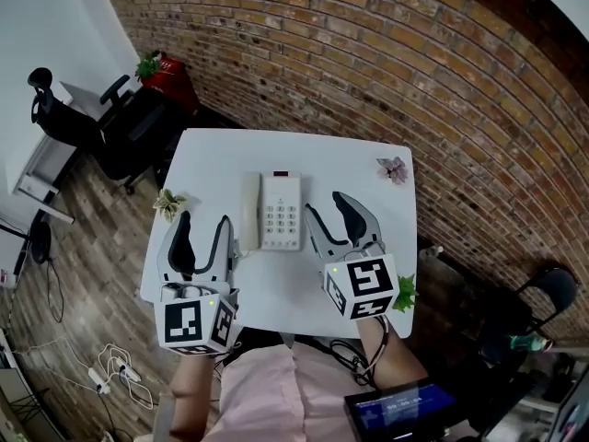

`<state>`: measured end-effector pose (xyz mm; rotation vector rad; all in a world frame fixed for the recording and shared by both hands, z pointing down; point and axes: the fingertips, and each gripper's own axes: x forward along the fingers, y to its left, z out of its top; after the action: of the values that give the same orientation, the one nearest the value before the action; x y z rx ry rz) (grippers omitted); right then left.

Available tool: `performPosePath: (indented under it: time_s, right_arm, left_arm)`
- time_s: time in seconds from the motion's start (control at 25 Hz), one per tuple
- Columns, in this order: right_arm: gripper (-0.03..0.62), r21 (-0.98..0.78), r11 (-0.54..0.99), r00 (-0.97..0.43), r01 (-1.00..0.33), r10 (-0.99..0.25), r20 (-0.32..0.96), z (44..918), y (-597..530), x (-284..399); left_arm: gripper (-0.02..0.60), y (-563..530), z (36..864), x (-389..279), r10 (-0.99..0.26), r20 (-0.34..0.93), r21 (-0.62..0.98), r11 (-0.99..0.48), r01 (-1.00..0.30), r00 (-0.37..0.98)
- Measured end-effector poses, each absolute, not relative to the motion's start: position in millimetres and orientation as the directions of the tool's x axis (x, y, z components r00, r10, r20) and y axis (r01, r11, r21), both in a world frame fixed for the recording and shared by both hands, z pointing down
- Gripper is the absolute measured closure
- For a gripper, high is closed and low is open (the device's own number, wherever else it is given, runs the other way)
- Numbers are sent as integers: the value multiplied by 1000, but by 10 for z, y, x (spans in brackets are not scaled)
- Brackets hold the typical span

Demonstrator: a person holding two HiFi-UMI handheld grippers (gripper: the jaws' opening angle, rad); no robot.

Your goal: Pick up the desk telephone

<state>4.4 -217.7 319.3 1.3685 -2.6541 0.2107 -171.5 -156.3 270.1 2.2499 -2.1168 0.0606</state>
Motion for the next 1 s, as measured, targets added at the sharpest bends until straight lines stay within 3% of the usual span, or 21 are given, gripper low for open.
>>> performPosePath:
  time_s: [0.48, 1.0]
  right_arm:
    - [381, -79, 536, -529, -840, -779, 338, 3812, -2820, -210]
    - [327, -202, 478, -502, -855, -667, 551, 4985, -3090, -442]
  left_arm:
    - [267, -2465, 3535, -1729, -951, 238, 98, -178, -979, 197]
    - [196, -3007, 4902, -1675, -803, 485, 335, -195, -922, 346]
